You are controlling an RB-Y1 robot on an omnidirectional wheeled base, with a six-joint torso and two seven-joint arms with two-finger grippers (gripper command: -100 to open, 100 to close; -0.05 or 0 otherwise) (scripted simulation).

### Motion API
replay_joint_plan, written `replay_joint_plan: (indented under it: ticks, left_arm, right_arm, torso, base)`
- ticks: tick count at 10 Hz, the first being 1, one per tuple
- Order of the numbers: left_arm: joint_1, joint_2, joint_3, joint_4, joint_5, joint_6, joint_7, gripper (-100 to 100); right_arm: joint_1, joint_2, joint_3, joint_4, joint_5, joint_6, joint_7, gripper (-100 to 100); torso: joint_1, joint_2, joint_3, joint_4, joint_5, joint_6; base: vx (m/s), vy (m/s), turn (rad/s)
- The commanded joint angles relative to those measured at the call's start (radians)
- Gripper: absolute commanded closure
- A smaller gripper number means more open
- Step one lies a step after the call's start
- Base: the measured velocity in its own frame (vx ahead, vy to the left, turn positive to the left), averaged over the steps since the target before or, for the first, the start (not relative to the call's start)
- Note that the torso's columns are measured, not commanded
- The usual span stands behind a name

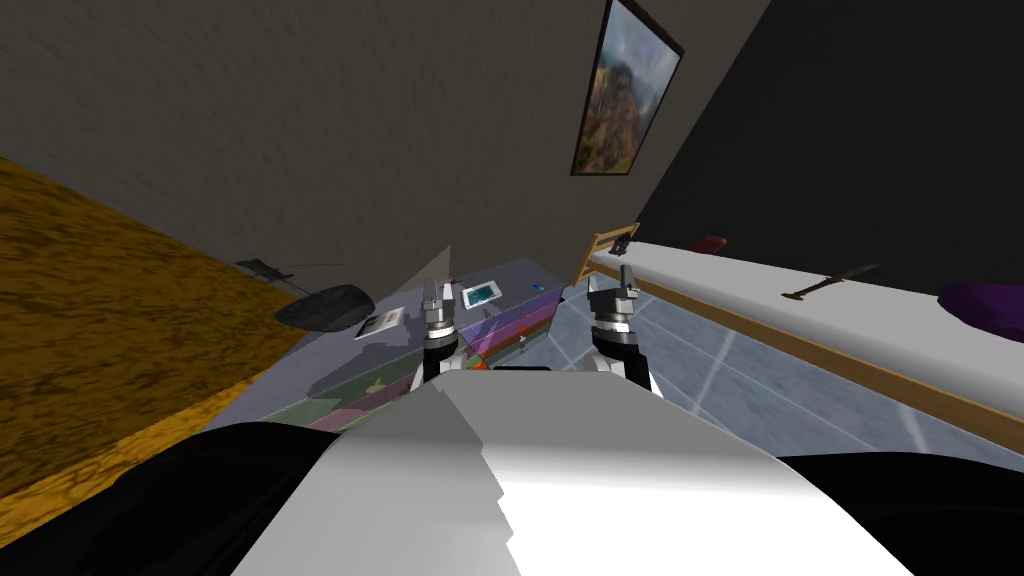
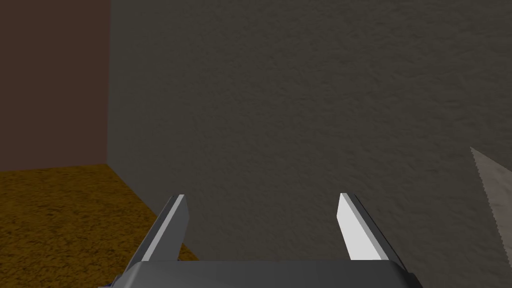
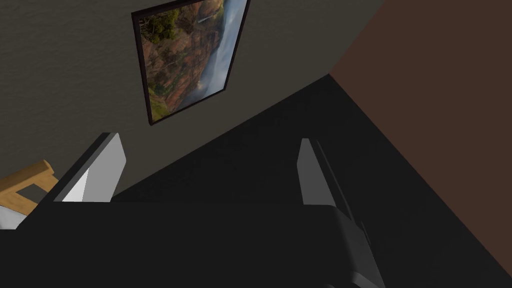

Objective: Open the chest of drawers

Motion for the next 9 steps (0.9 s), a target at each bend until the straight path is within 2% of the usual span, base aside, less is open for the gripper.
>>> replay_joint_plan:
  ticks: [1, 4, 5, 6, 9]
  left_arm:
    - [0.0, 0.0, 0.0, 0.0, 0.0, 0.0, 0.0, 0]
    - [0.0, 0.0, 0.0, 0.0, 0.0, 0.0, 0.0, 0]
    - [-0.002, 0.042, 0.001, 0.009, 0.001, 0.001, -0.001, -100]
    - [-0.004, 0.071, 0.002, 0.018, 0.001, 0.003, -0.001, -100]
    - [-0.013, 0.14, 0.006, 0.06, 0.005, 0.01, -0.004, -100]
  right_arm:
    - [0.0, 0.0, 0.0, 0.0, 0.0, 0.0, 0.0, 0]
    - [0.0, 0.0, 0.0, 0.0, 0.0, 0.0, 0.0, 0]
    - [0.0, 0.0, 0.0, 0.0, 0.0, 0.0, 0.0, 0]
    - [0.0, 0.0, 0.0, 0.0, 0.0, 0.0, 0.0, 0]
    - [0.0, 0.0, 0.0, 0.0, 0.0, 0.0, 0.0, 0]
  torso:
    - [0.0, 0.074, -0.147, 0.074, 0.0, 0.0]
    - [0.0, 0.296, -0.59, 0.295, 0.0, 0.0]
    - [0.0, 0.369, -0.738, 0.369, 0.0, 0.0]
    - [0.0, 0.403, -0.807, 0.402, 0.0, 0.0]
    - [-0.001, 0.415, -0.832, 0.415, 0.0, 0.0]
  base:
    - [0.0, 0.0, 0.0]
    - [0.0, 0.0, 0.0]
    - [0.008, -0.011, 0.007]
    - [0.007, -0.032, 0.01]
    - [0.012, -0.052, 0.016]
